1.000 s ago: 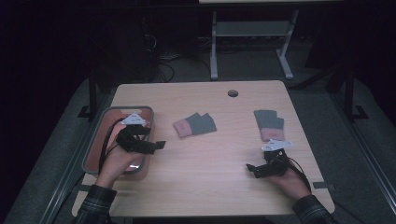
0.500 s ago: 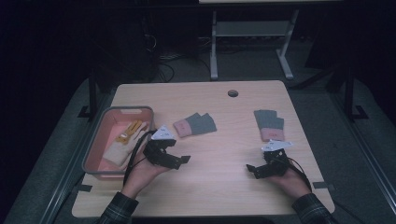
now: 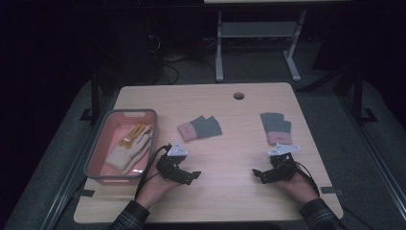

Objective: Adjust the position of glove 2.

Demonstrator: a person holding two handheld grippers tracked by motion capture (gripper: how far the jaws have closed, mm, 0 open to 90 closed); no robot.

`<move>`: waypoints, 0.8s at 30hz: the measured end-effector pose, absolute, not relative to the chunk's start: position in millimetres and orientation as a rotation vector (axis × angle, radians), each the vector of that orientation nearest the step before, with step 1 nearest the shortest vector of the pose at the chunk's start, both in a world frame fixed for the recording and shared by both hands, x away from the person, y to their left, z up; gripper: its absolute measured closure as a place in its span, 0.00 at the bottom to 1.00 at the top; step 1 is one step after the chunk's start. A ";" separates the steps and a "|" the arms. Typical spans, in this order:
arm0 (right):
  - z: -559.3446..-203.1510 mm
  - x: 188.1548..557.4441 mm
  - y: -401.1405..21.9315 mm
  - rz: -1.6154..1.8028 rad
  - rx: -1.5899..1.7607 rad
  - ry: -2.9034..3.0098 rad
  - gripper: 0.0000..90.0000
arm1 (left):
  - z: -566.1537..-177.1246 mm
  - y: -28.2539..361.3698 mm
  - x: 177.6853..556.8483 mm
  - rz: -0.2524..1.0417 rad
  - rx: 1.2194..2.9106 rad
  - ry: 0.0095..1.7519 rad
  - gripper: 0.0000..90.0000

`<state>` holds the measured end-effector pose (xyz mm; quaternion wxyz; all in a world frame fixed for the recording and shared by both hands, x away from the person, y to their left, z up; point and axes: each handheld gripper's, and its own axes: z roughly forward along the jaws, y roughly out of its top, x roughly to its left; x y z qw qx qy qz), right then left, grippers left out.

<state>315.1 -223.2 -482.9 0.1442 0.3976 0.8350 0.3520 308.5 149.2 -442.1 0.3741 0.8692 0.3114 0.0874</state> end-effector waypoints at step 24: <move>-474.2 316.7 -225.6 0.987 1.100 2.481 0.20 | -477.6 150.5 311.1 0.306 2.242 0.721 0.14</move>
